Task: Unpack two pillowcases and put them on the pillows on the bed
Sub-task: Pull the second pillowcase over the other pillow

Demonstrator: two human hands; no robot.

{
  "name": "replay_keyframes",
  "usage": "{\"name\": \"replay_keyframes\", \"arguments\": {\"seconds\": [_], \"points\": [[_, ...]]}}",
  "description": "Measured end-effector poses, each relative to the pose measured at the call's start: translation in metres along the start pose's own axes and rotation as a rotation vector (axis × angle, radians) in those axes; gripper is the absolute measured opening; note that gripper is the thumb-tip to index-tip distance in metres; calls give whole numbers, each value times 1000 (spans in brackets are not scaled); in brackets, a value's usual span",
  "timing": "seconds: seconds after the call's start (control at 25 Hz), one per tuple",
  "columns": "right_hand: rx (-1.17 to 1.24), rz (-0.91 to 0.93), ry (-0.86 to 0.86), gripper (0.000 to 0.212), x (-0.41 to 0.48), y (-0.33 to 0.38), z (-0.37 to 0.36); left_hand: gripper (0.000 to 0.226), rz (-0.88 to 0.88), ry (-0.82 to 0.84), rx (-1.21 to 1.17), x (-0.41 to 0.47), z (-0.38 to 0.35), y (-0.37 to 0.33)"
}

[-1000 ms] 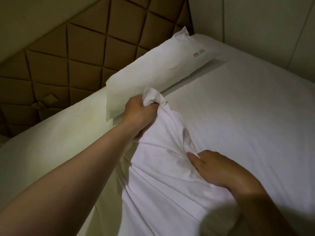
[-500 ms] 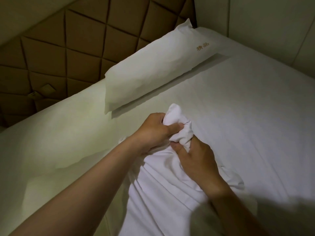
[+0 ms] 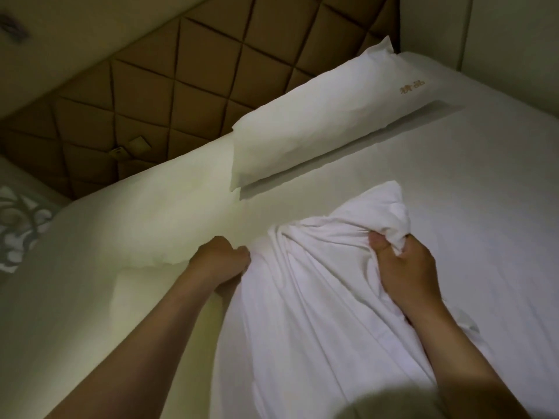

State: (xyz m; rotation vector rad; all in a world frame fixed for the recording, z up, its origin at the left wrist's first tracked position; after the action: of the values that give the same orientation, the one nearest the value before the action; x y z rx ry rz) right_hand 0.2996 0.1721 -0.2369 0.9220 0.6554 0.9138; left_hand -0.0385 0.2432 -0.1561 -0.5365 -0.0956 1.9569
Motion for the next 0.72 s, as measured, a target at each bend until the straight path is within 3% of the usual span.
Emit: {"name": "replay_keyframes", "arguments": {"seconds": [0.36,0.48,0.56,0.72], "points": [[5,-44,59,35,-26,13,23,28,192,39,-900,-10,-37,0],[-11,-105,-57,29,-16,12,58,18,133,-108,-767,3,-4,31],[-52,-118,-140,29,-10,14,86,26,50,-179,-628,11,20,55],[-126,-118,-173,34,-5,19,107,24,-115,-244,-464,10,38,61]]}}
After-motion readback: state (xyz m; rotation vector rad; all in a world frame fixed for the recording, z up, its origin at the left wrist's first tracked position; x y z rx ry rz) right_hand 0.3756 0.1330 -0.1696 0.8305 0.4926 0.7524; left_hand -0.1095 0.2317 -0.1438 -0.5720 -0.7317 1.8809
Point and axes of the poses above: each hand's wrist, its own x-axis towards the middle knuckle, its own z-axis out of the back of the hand, y = z × x, the point moved 9 cm from there along x, towards the middle knuckle, and after that the axes turned 12 degrees about -x, right-handed, at the moved point
